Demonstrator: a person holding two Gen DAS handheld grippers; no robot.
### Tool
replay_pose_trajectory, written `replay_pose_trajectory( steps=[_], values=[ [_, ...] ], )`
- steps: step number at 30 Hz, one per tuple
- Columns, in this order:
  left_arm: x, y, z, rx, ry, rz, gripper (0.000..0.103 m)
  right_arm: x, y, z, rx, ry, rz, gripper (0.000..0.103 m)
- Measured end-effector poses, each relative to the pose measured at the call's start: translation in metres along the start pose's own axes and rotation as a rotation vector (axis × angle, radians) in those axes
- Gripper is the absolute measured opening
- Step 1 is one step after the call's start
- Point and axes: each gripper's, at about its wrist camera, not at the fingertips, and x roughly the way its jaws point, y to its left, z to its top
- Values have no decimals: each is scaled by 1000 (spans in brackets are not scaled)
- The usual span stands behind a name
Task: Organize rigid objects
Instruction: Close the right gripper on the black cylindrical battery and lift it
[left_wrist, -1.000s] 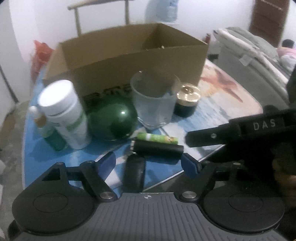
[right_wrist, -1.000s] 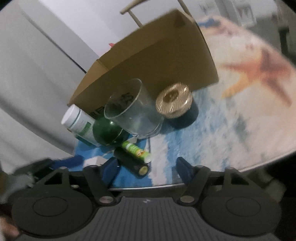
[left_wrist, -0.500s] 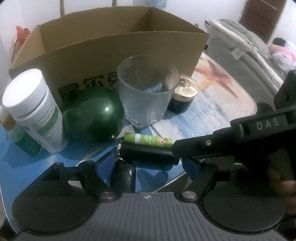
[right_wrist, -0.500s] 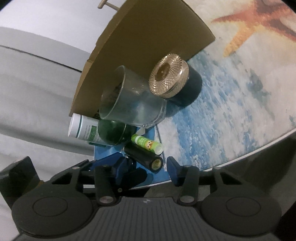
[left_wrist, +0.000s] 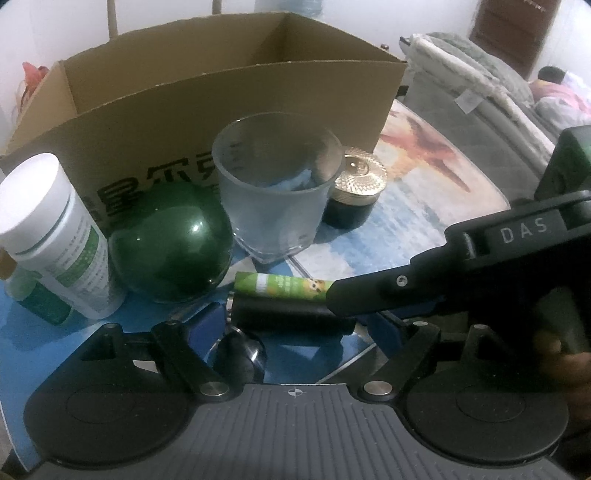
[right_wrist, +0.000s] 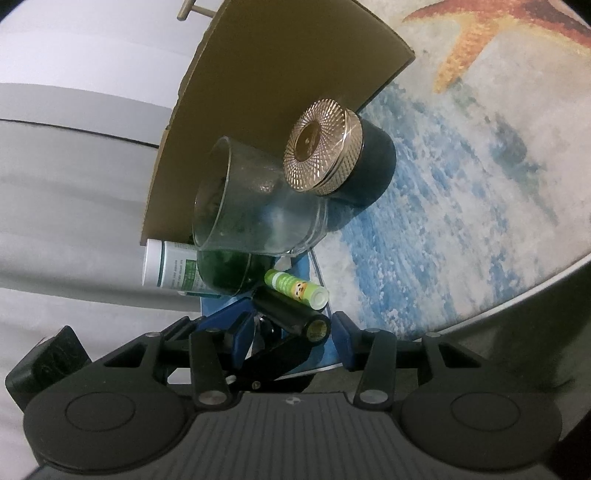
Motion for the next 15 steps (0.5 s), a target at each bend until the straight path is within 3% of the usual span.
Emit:
replay_pose_trajectory(
  steps=[1, 9, 15],
  values=[
    [1, -2, 0, 52, 6, -29, 85, -1, 0, 0, -3, -3, -1, 49],
    [1, -16, 0, 99, 1, -45, 86, -5, -1, 0, -20, -35, -13, 49],
    [3, -24, 0, 198, 8, -112, 86, -14, -5, 1, -21, -67, -23, 49]
  ],
)
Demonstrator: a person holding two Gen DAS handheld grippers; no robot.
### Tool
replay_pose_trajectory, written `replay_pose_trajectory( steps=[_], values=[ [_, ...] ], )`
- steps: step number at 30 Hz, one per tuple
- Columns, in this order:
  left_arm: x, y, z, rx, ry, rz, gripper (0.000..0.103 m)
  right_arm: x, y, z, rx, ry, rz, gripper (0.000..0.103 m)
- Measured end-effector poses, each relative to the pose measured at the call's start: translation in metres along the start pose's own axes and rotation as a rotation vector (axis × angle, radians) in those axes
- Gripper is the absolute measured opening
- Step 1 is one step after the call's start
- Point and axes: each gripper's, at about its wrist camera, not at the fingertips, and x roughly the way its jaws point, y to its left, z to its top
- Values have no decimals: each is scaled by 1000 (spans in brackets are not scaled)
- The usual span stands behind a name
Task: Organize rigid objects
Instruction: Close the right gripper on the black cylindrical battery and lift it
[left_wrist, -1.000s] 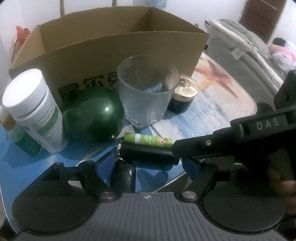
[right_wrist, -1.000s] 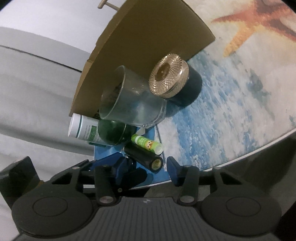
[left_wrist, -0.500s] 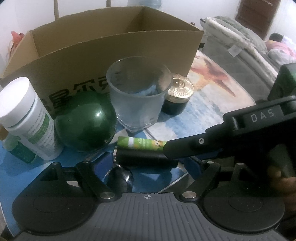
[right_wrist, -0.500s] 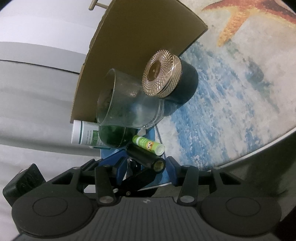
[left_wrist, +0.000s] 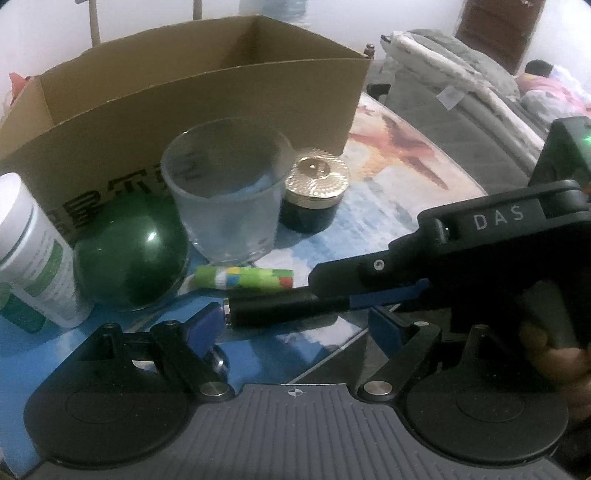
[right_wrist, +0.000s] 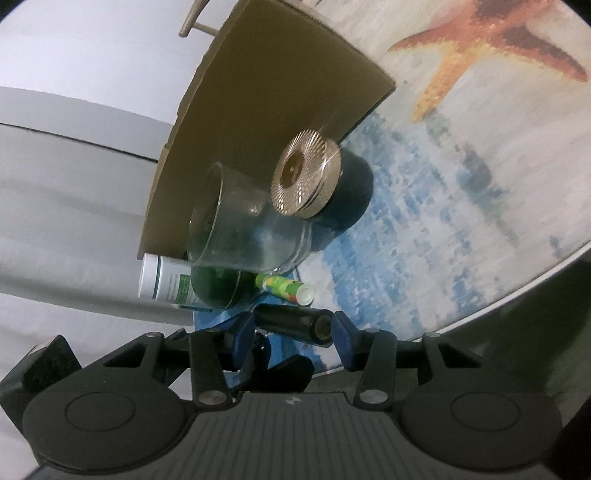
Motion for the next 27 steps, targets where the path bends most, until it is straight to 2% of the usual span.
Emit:
replay_pose_trajectory(
  steps=[7, 12, 13, 20, 27],
  values=[
    [6, -12, 0, 27, -5, 8, 81, -8, -1, 0, -55, -42, -43, 47],
    [12, -12, -2, 32, 7, 55, 68, -8, 6, -5, -141, -64, -87, 41],
    [12, -12, -3, 118, 13, 14, 66, -8, 8, -7, -158, -69, -97, 39],
    [15, -13, -4, 176, -8, 49, 50, -8, 10, -10, -221, -85, -129, 33],
    [15, -12, -3, 196, -7, 32, 50, -11, 14, -9, -246, -113, -156, 31]
  ],
)
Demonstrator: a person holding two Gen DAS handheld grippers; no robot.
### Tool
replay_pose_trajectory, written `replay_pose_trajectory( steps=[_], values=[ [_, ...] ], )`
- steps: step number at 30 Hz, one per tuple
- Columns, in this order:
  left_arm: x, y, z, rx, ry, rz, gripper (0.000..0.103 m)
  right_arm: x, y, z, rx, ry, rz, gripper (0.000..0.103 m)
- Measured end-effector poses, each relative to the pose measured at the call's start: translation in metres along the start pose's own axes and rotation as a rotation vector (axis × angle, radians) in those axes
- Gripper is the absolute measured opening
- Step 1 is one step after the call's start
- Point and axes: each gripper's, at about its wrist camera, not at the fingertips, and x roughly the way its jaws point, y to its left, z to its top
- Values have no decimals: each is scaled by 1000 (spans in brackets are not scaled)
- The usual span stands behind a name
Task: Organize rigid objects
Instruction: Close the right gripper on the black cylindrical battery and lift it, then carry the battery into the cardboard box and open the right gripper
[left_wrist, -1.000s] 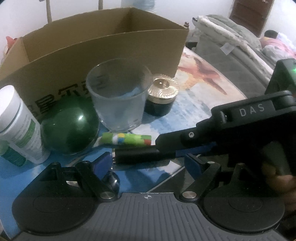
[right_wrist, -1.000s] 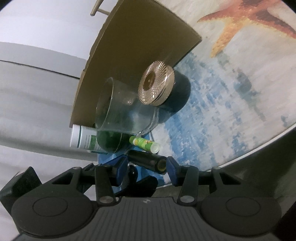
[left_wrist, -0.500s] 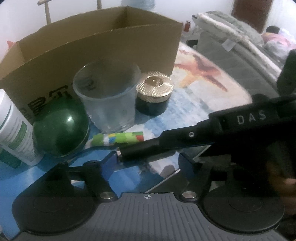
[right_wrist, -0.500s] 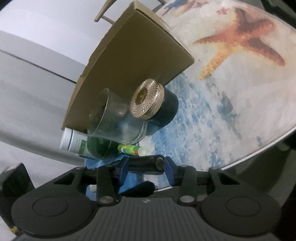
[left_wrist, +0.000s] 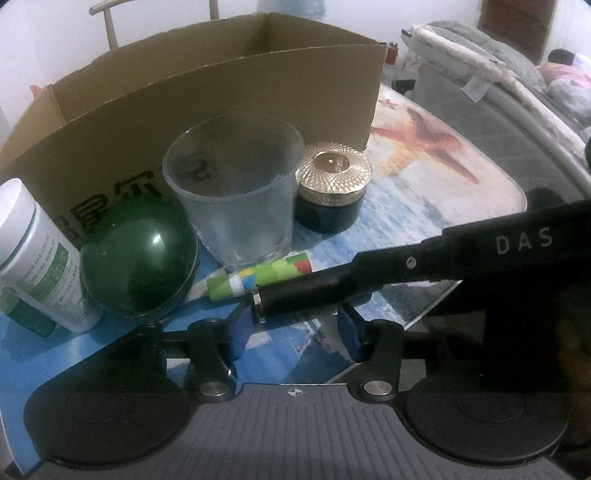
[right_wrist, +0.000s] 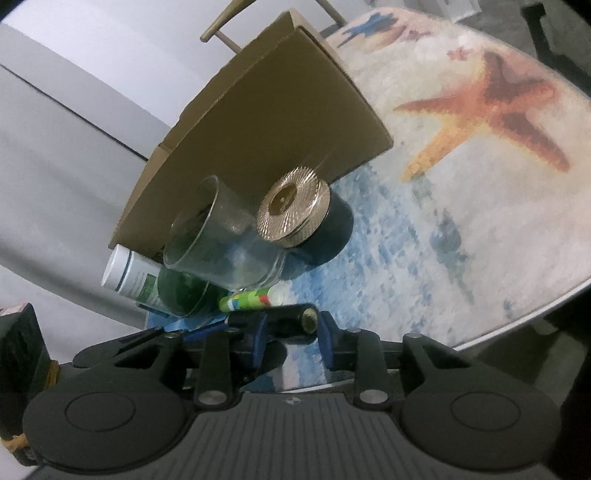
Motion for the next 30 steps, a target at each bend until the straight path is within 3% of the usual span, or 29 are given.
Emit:
replay_pose_trajectory(
  steps=[21, 22, 30],
  values=[
    [-12, -16, -7, 108, -55, -15, 50, -8, 13, -6, -127, -37, -48, 33],
    [-15, -18, -7, 357, -93, -165, 49, -11, 14, -7, -131, -42, -51, 33],
    [-69, -26, 2, 383, -254, -168, 50, -61, 40, -11, -180, -150, -42, 33]
  ],
)
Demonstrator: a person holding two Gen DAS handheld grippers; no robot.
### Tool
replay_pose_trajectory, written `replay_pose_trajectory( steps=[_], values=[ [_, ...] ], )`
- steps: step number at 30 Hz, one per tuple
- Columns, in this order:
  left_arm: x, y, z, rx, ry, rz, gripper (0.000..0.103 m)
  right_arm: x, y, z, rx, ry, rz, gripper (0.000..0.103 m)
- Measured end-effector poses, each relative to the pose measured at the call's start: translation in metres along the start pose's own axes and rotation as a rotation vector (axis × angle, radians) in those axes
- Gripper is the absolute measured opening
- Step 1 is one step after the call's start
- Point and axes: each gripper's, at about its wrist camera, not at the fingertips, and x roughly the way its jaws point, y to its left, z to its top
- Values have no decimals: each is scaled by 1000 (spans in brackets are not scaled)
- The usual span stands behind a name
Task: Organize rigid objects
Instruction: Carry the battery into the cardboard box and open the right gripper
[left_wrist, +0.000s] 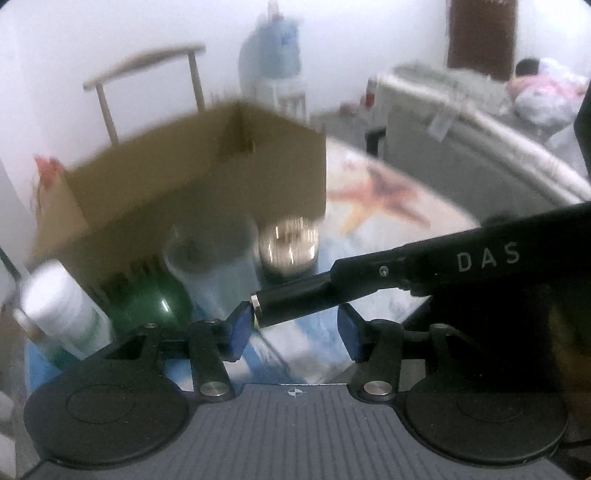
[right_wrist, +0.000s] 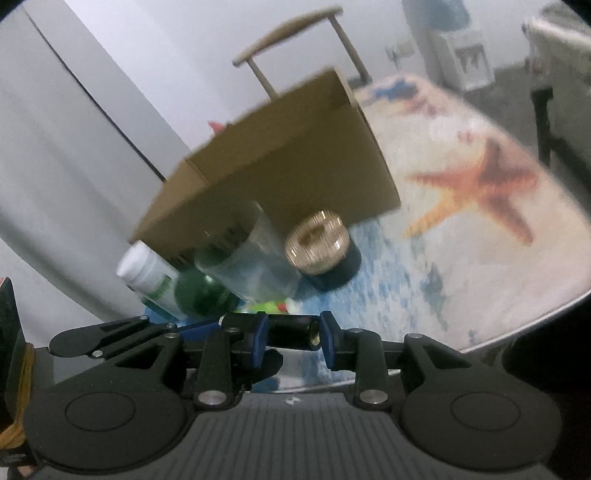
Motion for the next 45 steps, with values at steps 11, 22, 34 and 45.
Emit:
replay_pose_trajectory(
  steps=[11, 22, 34, 45],
  values=[
    [-16, 61, 86, 9, -98, 140, 50, 4, 59, 101, -210, -138, 126, 33],
    [127, 175, 129, -151, 311, 100, 50, 193, 57, 191, -94, 336, 171, 32],
    [181, 197, 134, -112, 443, 194, 50, 305, 46, 217, 57, 563, 150, 32],
    [127, 203, 145, -186, 312, 182, 53, 277, 50, 233, 113, 442, 219, 32]
  ],
)
